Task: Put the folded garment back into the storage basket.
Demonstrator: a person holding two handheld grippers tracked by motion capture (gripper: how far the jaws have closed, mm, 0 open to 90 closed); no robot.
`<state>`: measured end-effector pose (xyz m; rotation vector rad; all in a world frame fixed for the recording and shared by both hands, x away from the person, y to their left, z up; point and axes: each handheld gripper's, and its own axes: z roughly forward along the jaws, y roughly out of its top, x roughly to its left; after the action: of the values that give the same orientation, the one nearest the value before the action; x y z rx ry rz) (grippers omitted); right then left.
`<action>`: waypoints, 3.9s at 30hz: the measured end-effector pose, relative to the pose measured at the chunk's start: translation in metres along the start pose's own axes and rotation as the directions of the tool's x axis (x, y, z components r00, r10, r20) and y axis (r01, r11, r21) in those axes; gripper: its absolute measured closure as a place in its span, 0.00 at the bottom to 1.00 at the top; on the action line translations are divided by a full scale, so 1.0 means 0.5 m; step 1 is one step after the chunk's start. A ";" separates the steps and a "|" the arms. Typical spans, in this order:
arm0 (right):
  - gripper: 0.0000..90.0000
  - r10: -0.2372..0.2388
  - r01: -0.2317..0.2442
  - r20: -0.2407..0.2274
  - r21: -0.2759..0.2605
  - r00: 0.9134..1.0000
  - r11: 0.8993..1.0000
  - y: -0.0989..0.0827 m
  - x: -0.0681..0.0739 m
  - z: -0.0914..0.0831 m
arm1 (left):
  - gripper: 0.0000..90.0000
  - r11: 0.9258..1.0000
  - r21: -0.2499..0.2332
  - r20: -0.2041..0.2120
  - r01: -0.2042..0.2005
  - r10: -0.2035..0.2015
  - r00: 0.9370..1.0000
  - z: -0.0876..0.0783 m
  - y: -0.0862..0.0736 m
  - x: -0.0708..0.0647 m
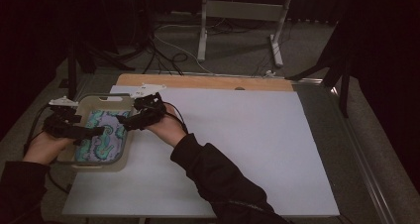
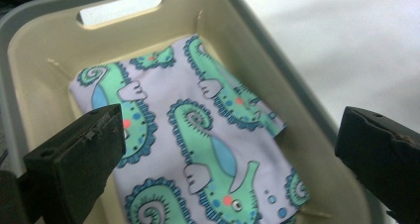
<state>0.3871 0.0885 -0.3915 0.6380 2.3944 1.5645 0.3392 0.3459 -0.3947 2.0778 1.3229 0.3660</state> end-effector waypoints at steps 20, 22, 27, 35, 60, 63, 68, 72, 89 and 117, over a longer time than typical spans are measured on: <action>0.10 -0.012 0.011 0.022 0.036 1.000 0.999 -0.056 -0.079 -0.086 | 0.00 0.995 -0.044 0.101 -0.085 0.090 0.991 0.042 0.054 -0.112; 0.10 -0.012 0.011 0.026 0.038 1.000 0.999 -0.062 -0.088 -0.095 | 0.00 0.993 -0.043 0.114 -0.113 0.117 0.987 0.049 0.058 -0.129; 0.10 0.000 -0.001 0.036 0.039 0.999 0.999 -0.070 -0.106 -0.115 | 0.00 0.985 -0.060 0.150 -0.161 0.169 0.974 0.062 0.074 -0.169; 0.10 -0.003 0.001 0.063 0.037 0.998 0.999 -0.081 -0.124 -0.152 | 0.00 0.970 -0.087 0.221 -0.229 0.243 0.945 0.079 0.090 -0.229; 0.10 -0.043 0.037 0.035 0.141 0.998 0.989 -0.218 -0.120 -0.234 | 0.00 0.914 -0.150 0.319 -0.378 0.407 0.856 0.133 0.053 -0.366; 0.10 -0.053 0.047 0.030 0.165 0.998 0.985 -0.243 -0.115 -0.239 | 0.00 0.909 -0.148 0.327 -0.389 0.417 0.848 0.138 0.042 -0.380; 0.10 -0.056 0.052 0.020 0.175 0.998 0.983 -0.277 -0.105 -0.253 | 0.00 0.896 -0.143 0.343 -0.420 0.443 0.829 0.149 0.020 -0.403; 0.10 -0.051 0.052 -0.012 0.174 0.999 0.983 -0.303 -0.095 -0.263 | 0.00 0.894 -0.153 0.359 -0.422 0.448 0.819 0.158 0.002 -0.418; 0.10 -0.063 0.078 -0.078 0.198 0.995 0.977 -0.391 -0.056 -0.314 | 0.00 0.862 -0.138 0.397 -0.488 0.499 0.770 0.199 -0.064 -0.440; 0.10 -0.061 0.063 -0.013 0.226 0.998 0.972 -0.490 -0.091 -0.507 | 0.00 0.889 -0.113 0.392 -0.444 0.450 0.803 0.202 -0.137 -0.392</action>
<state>0.2666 -0.2238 -0.5118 0.5933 2.5931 1.2815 0.2562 0.1554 -0.4955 2.2843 0.5717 0.1195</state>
